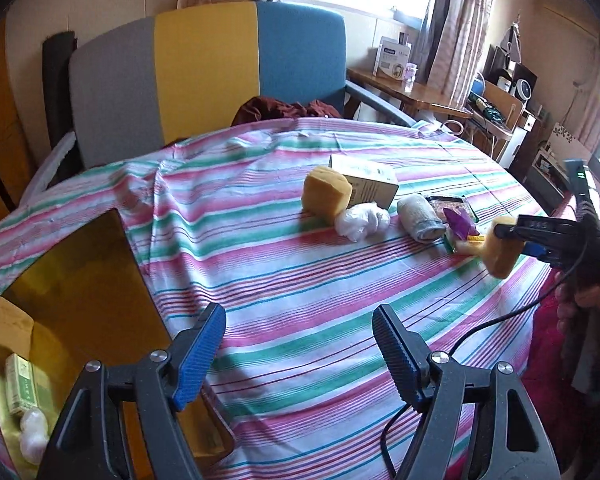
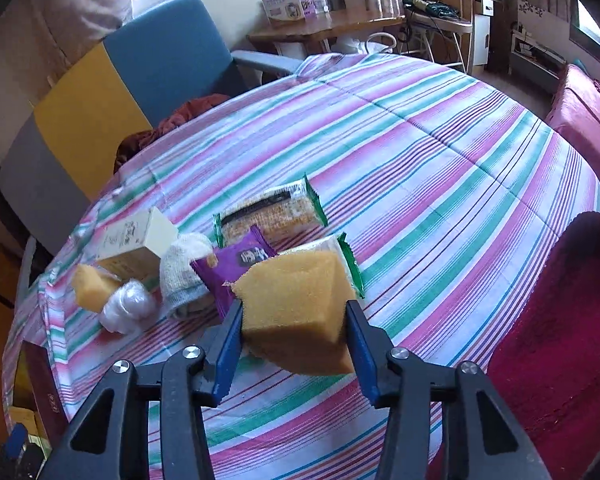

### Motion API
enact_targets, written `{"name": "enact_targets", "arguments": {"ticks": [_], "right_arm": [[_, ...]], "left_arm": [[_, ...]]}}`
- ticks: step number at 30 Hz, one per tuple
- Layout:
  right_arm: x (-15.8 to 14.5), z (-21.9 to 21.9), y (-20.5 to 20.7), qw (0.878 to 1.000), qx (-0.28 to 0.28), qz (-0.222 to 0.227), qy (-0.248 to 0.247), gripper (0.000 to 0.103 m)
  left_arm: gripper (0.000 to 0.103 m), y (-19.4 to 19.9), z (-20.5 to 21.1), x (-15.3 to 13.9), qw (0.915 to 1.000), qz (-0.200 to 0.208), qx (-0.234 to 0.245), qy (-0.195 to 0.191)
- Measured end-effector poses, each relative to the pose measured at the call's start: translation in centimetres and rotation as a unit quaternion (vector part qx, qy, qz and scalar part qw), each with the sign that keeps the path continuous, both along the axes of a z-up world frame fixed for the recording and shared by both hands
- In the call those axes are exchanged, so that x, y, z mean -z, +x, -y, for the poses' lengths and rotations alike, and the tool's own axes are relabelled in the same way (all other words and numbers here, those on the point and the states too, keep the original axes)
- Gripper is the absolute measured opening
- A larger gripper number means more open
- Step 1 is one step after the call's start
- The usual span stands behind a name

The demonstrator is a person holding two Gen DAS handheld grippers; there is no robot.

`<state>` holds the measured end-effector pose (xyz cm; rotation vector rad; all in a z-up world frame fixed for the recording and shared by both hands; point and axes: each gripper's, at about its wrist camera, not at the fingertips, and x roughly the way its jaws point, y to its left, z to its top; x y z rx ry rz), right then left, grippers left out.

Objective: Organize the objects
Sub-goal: 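Grasp the large yellow sponge with the right tool while the left tool grasps a smaller sponge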

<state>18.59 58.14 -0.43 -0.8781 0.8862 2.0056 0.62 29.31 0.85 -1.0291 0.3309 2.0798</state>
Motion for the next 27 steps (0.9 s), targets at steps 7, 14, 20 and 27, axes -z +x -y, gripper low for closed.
{"name": "enact_targets", "arguments": {"ticks": [7, 14, 20, 27], "right_arm": [[-1.4, -0.1, 1.2, 0.997, 0.003, -0.075, 0.009, 0.049], [-1.6, 0.2, 0.3, 0.99, -0.049, -0.132, -0.006, 0.049], [-1.4, 0.6, -0.9, 0.986, -0.086, -0.142, -0.017, 0.049], [-1.1, 1.0, -1.6, 0.984, -0.108, -0.14, -0.023, 0.049]], "left_arm": [[0.075, -2.0, -3.1, 0.7, 0.9993, 0.037, -0.006, -0.002], [0.075, -5.6, -8.0, 1.0, 0.9986, 0.049, -0.018, 0.008], [0.076, -8.7, -11.9, 2.2, 0.9964, 0.076, -0.036, 0.004], [0.077, -11.0, -16.1, 3.6, 0.9962, 0.074, -0.044, -0.011]]}}
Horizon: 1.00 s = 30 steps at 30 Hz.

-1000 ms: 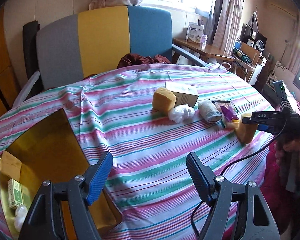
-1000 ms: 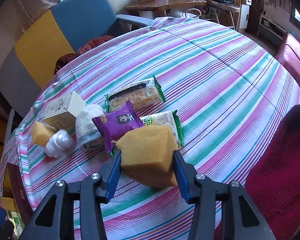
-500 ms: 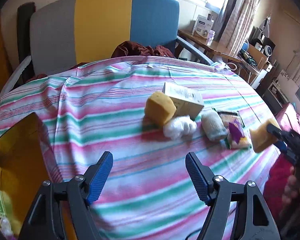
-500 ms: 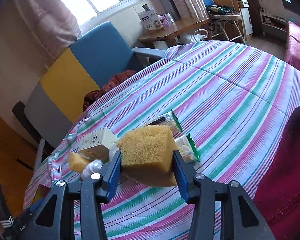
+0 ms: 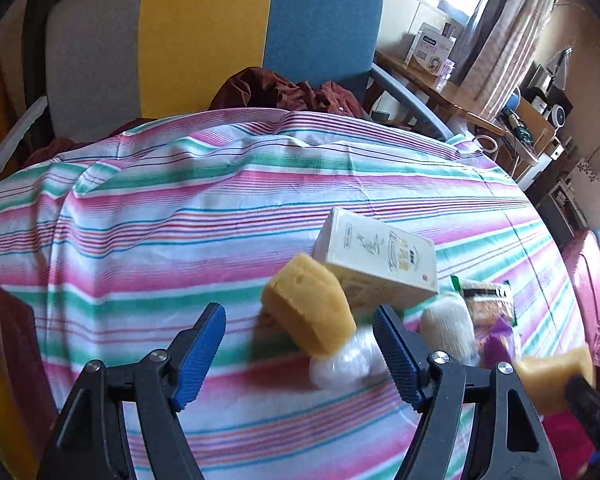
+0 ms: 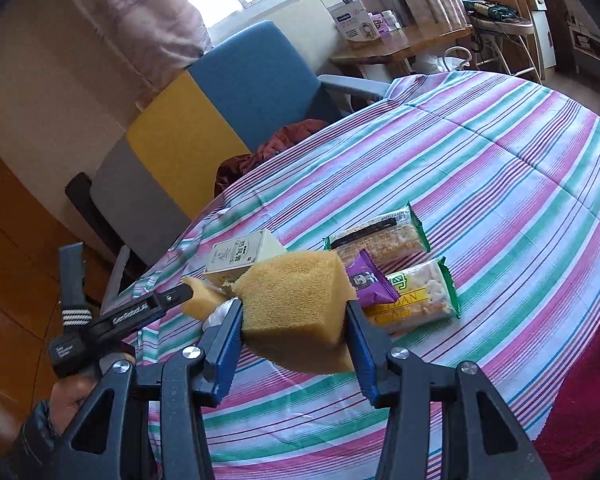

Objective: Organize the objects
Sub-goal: 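Grasp the large yellow sponge with the right tool while the left tool grasps a smaller sponge, then carry the smaller yellow sponge into the gold tray and open the left tool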

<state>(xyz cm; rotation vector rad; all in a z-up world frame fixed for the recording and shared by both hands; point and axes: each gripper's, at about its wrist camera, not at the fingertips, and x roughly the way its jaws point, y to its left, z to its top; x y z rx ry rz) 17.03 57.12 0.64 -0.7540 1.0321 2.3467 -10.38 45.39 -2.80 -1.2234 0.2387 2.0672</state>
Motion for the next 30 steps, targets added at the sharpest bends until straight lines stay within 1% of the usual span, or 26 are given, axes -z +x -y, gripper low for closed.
{"name": "enact_targets", "arguments": {"ticks": [3, 4, 5, 6, 8, 12, 16, 25, 30], "right_arm": [[0.2, -0.1, 0.0, 1.0, 0.0, 0.001, -0.004, 0.049], [0.2, -0.2, 0.0, 1.0, 0.0, 0.002, -0.005, 0.049], [0.3, -0.2, 0.0, 1.0, 0.0, 0.002, -0.006, 0.049], [0.2, -0.2, 0.0, 1.0, -0.001, 0.002, -0.005, 0.049], [0.2, -0.2, 0.0, 1.0, -0.001, 0.002, -0.004, 0.049], [0.2, -0.2, -0.1, 1.0, -0.003, 0.001, -0.004, 0.049], [0.3, -0.1, -0.2, 1.0, -0.006, 0.005, -0.003, 0.049], [0.5, 0.4, -0.8, 1.0, -0.01, 0.028, 0.004, 0.049], [0.7, 0.4, -0.7, 0.999, -0.002, 0.044, 0.009, 0.049]], "left_arm": [[0.075, -1.0, -1.4, 1.2, 0.9998, 0.002, -0.003, -0.02], [0.066, -1.2, -1.8, 1.7, 0.9997, 0.003, 0.0, -0.024], [0.049, -1.4, -2.0, 2.1, 0.9996, 0.003, 0.005, -0.028], [0.048, -1.5, -2.2, 2.5, 0.9995, 0.013, 0.015, -0.023], [0.044, -1.3, -2.0, 2.3, 0.9998, 0.008, 0.013, -0.013], [0.043, -0.5, -0.8, 1.8, 0.9998, -0.003, 0.017, -0.01], [0.043, 0.2, 1.4, 1.2, 1.0, -0.001, 0.009, 0.0], [0.043, 3.6, 7.3, -2.1, 0.9987, -0.037, 0.023, 0.025], [0.043, 4.6, 10.4, -3.3, 0.9984, -0.036, 0.018, 0.04]]}}
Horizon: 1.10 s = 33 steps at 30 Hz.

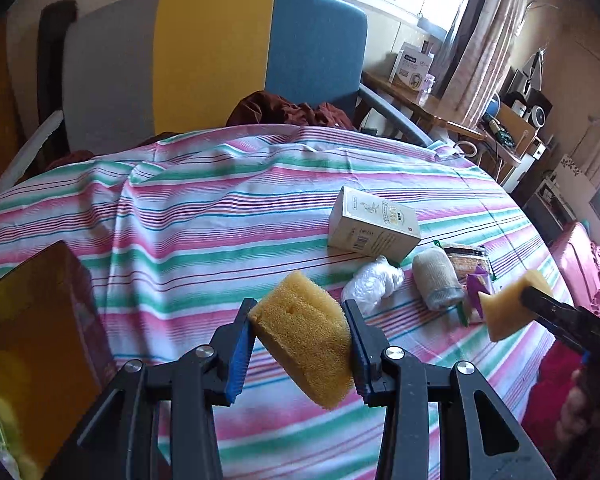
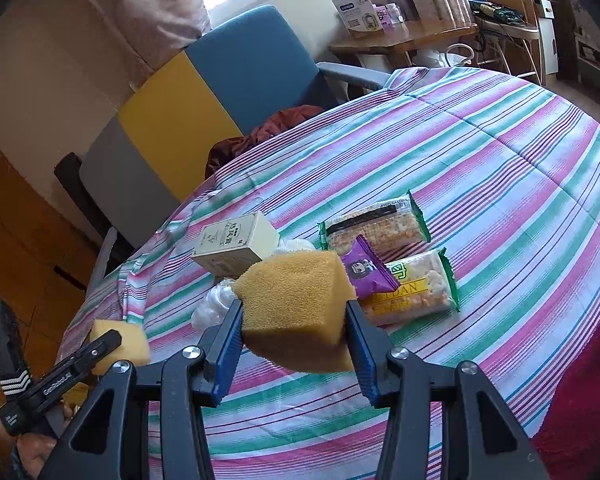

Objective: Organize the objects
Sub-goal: 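Carry the smaller yellow sponge into the gold tray and open the left tool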

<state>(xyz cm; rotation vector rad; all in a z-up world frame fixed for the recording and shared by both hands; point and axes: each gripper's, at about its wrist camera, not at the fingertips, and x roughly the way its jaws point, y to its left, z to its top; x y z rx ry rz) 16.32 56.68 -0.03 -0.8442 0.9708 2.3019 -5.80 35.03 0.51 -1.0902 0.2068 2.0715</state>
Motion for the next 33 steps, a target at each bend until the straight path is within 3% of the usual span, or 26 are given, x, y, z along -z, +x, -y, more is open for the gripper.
{"name": "enact_targets", "arguments": {"ticks": [16, 24, 33], "right_arm": [[0.1, 0.4, -0.2, 0.999, 0.023, 0.043, 0.025, 0.049], [0.3, 0.7, -0.7, 0.998, 0.015, 0.059, 0.033, 0.049], [0.1, 0.7, -0.7, 0.998, 0.011, 0.05, 0.033, 0.049]], "left_arm": [[0.043, 0.7, 11.3, -3.5, 0.9974, -0.008, -0.044, 0.057], [0.043, -0.4, 20.1, -4.9, 0.9904, -0.031, -0.109, 0.078], [0.043, -1.1, 30.7, -3.1, 0.9755, -0.034, -0.209, 0.061]]}}
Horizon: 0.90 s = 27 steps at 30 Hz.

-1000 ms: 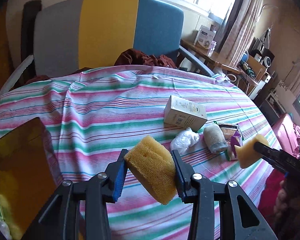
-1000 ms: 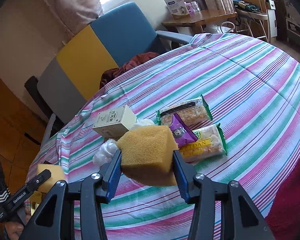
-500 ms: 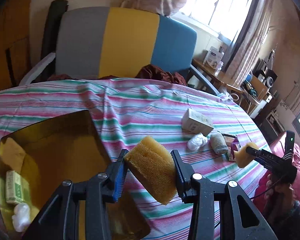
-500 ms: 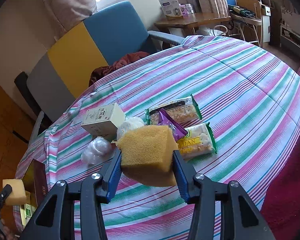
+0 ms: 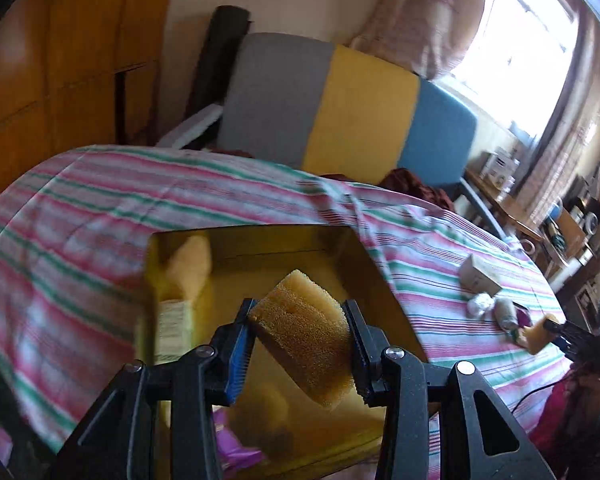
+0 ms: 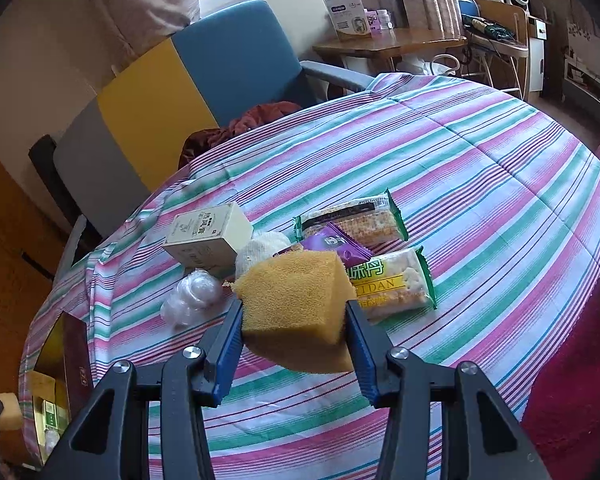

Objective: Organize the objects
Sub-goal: 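Carry the smaller yellow sponge into the gold tray and open the left tool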

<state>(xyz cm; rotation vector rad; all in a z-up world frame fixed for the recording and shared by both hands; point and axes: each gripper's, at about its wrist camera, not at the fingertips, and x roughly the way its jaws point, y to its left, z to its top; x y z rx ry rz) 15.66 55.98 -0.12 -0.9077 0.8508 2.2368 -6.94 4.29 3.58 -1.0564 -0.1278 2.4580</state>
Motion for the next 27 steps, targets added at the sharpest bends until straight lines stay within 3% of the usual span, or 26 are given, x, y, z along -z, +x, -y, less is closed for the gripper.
{"name": "enact_targets", "arguments": {"ticks": [9, 21, 27], "right_arm": [[-0.6, 0.0, 0.5, 1.0, -0.007, -0.03, -0.001, 0.049], [-1.1, 0.1, 0.7, 0.999, -0.014, -0.051, -0.002, 0.049], [-1.0, 0.1, 0.7, 0.999, -0.015, -0.047, -0.003, 0.049]], "left_arm": [[0.043, 0.2, 4.6, 1.1, 0.9982, 0.019, -0.057, -0.003], [0.043, -1.9, 1.5, 0.8, 0.9989, 0.037, -0.029, -0.008], [0.043, -4.4, -1.3, 1.8, 0.9978, 0.065, -0.001, -0.011]]}}
